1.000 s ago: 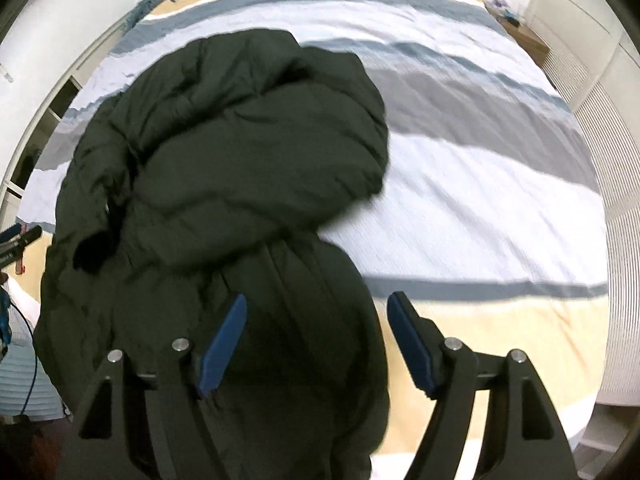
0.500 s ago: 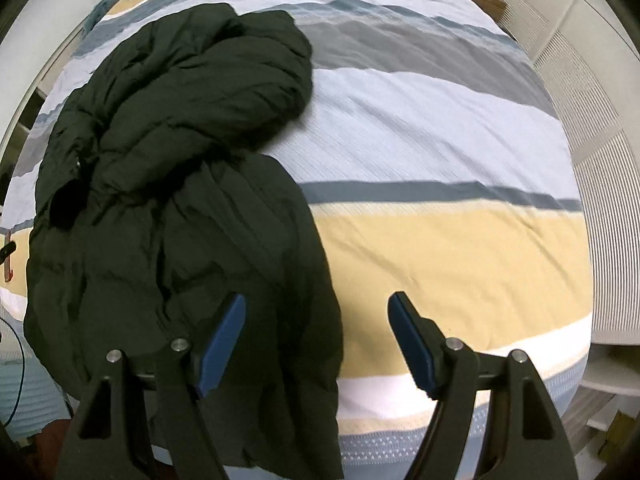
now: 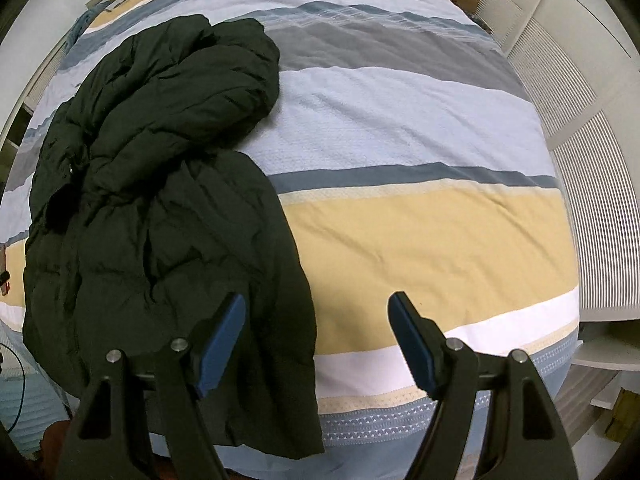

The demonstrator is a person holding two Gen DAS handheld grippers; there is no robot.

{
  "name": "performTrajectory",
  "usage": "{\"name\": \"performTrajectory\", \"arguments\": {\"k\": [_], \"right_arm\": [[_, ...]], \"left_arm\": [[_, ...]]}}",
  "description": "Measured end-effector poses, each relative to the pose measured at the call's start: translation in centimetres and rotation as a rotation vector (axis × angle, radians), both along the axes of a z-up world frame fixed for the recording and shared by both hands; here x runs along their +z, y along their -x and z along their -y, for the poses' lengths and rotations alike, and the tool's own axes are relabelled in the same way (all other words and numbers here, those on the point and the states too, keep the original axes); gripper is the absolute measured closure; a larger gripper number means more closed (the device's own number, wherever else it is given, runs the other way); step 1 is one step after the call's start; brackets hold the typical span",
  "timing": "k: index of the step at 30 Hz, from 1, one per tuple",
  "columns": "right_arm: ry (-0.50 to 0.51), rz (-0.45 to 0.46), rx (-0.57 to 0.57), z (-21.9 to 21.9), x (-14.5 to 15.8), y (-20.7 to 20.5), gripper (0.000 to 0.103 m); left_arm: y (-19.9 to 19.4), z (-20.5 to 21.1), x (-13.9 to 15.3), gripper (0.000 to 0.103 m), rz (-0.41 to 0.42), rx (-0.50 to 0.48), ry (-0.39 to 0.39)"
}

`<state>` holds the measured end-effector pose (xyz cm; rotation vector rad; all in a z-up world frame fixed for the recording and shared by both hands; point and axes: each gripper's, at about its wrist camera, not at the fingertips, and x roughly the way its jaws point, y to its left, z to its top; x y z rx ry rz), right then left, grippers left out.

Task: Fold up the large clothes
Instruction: 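Move both open tools to the side edge of the black coat bundle, then grasp the coat side edge with both tools and lift it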

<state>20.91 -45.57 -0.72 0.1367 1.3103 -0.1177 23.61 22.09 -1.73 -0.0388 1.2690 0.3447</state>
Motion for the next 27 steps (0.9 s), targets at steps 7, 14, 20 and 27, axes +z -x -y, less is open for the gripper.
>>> {"name": "performTrajectory", "arguments": {"k": [7, 14, 20, 27], "right_arm": [[-0.012, -0.043, -0.023, 0.5, -1.4, 1.3, 0.030], [-0.068, -0.118, -0.005, -0.8, -4.7, 2.6, 0.030], [-0.130, -0.170, -0.013, -1.4, -7.5, 3.5, 0.030], [-0.208, -0.206, -0.053, -1.2, -10.4, 4.5, 0.030]], "left_arm": [[2.4, -2.2, -1.9, 0.001, -0.055, -0.008, 0.147], [4.2, -1.7, -5.6, 0.001, -0.105, -0.018, 0.342], [4.9, -0.7, -8.5, 0.001, -0.144, -0.007, 0.445], [5.7, -0.6, -10.7, 0.001, -0.153, 0.074, 0.562]]}}
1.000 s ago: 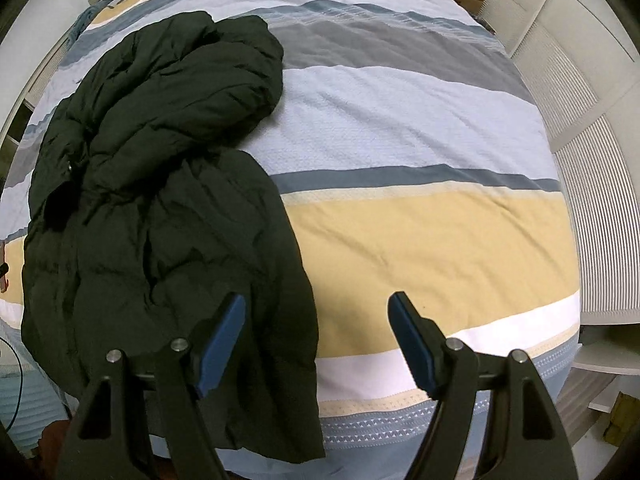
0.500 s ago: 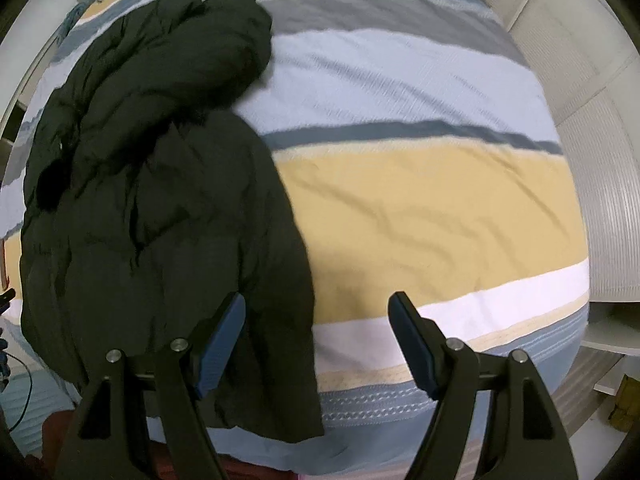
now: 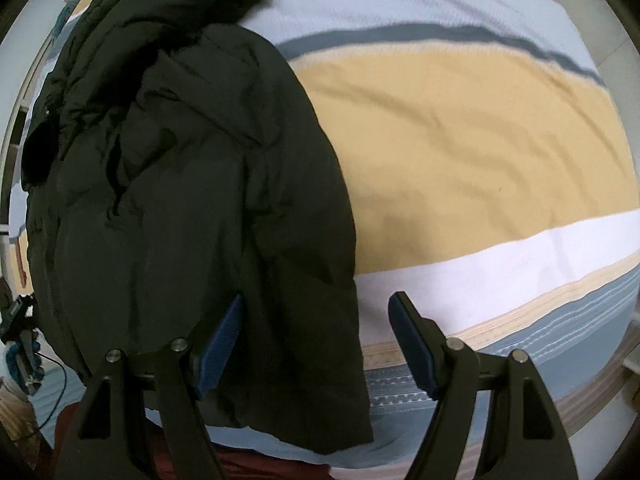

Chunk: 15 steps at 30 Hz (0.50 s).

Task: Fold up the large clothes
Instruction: 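Grasp the coat side edge with both tools and lift it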

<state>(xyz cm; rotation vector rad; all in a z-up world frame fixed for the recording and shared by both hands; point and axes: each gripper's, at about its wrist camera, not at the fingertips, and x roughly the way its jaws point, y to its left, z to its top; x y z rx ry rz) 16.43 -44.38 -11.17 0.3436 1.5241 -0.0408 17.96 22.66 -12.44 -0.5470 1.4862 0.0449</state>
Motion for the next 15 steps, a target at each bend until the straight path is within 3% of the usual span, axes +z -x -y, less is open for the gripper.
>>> {"name": "performTrajectory", "arguments": {"k": [8, 15], "right_arm": [[-0.214, -0.066, -0.063, -0.3, -3.3, 1.7, 0.029], [-0.244, -0.089, -0.028, -1.5, -3.7, 2.7, 0.029]], "left_arm": [[1.6, 0.9, -1.2, 0.001, -0.025, 0.055, 0.065], [4.0, 2.2, -1.0, 0.001, -0.026, 0.091, 0.136]]}}
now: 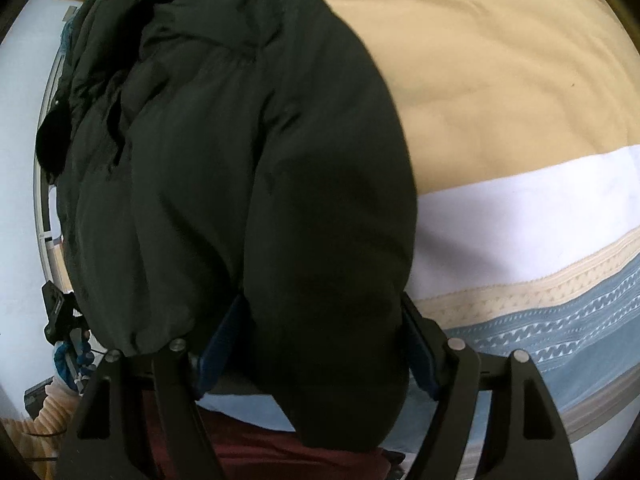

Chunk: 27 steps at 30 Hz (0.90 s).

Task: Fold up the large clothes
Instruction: 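Grasp the coat side edge with both tools and lift it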

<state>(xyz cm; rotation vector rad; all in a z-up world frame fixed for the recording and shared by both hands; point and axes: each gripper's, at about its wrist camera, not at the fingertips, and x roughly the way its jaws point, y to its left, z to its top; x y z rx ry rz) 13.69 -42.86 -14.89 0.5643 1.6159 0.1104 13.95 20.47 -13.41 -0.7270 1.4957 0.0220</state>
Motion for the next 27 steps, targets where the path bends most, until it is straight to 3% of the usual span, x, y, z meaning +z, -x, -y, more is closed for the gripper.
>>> {"name": "performTrajectory", "arguments": {"k": [5, 7, 8, 9, 10, 12, 16, 19, 27], "right_arm": [[-0.010, -0.017, -0.021, -0.6, -0.3, 0.2, 0.030], [-0.018, -0.025, -0.028, -0.8, 0.1, 0.7, 0.031], [-0.020, -0.026, -0.025, -0.9, 0.1, 0.6, 0.038], [-0.025, -0.029, -0.024, -0.7, 0.2, 0.4, 0.053], [-0.028, -0.032, -0.029, -0.6, 0.4, 0.2, 0.059], [-0.032, -0.033, -0.026, -1.0, 0.7, -0.3, 0.075], [-0.036, -0.015, 0.020, -2.2, 2.1, -1.1, 0.087], [-0.053, 0.030, 0.037, -2.7, 4.1, -1.7, 0.091], [-0.082, 0.202, 0.053, -1.8, 9.6, -5.1, 0.093]], "left_arm": [[1.7, 0.8, -0.2, 0.004, 0.011, 0.031, 0.035], [2.4, 1.4, -0.2, 0.017, 0.014, 0.047, 0.060], [3.5, 1.7, 0.0, 0.022, 0.016, 0.057, 0.071], [3.7, 1.9, 0.2, 0.034, 0.020, 0.069, 0.088], [4.0, 2.0, 0.4, 0.046, 0.023, 0.080, 0.103], [4.2, 2.4, 0.8, 0.059, 0.029, 0.104, 0.127], [4.6, 3.4, 2.3, 0.085, 0.046, 0.126, 0.137], [3.1, 2.5, 3.8, 0.091, 0.053, 0.112, 0.116], [-1.1, 1.2, 8.5, 0.093, 0.129, 0.121, 0.065]]}}
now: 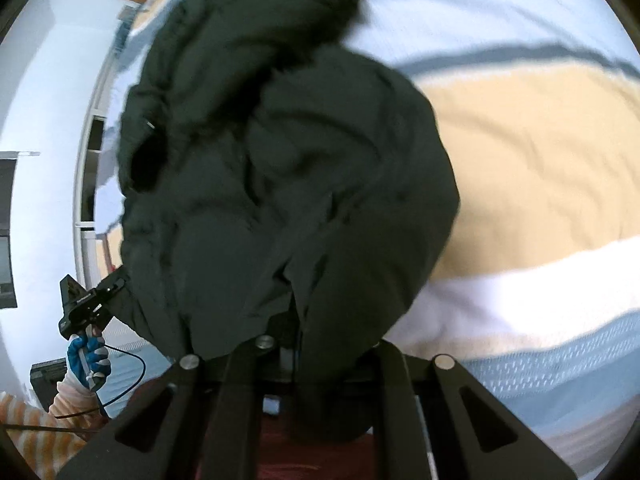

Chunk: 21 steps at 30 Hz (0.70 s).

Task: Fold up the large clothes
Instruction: 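Grasp the coat side edge with both tools and lift it, then fold the lifted coat side over the bundle with both tools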

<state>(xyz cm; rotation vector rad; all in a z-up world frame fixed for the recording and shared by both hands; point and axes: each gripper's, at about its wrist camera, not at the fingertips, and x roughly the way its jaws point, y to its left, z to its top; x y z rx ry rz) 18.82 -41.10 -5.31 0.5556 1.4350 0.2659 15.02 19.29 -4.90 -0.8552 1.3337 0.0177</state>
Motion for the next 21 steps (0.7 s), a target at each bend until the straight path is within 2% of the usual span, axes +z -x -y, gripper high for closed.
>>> {"name": "performTrajectory", "arguments": {"k": [5, 12, 16, 21], "right_arm": [[-0.018, 0.087, 0.003, 0.5, 1.8, -2.6, 0.093], [-0.020, 0.248, -0.038, 3.0, 7.5, -6.8, 0.093], [-0.054, 0.330, -0.071, 3.7, 10.2, -9.3, 0.093], [-0.110, 0.381, -0.127, 5.0, 12.0, -13.2, 0.093]], "left_arm": [[-4.0, 0.8, 2.6, 0.094, 0.071, 0.011, -0.014], [-11.5, 0.9, 7.3, 0.094, 0.191, 0.025, -0.034], [-14.8, 1.4, 10.7, 0.094, 0.307, 0.007, 0.035], [-19.1, 1.7, 11.9, 0.094, 0.368, 0.017, 0.129]]}}
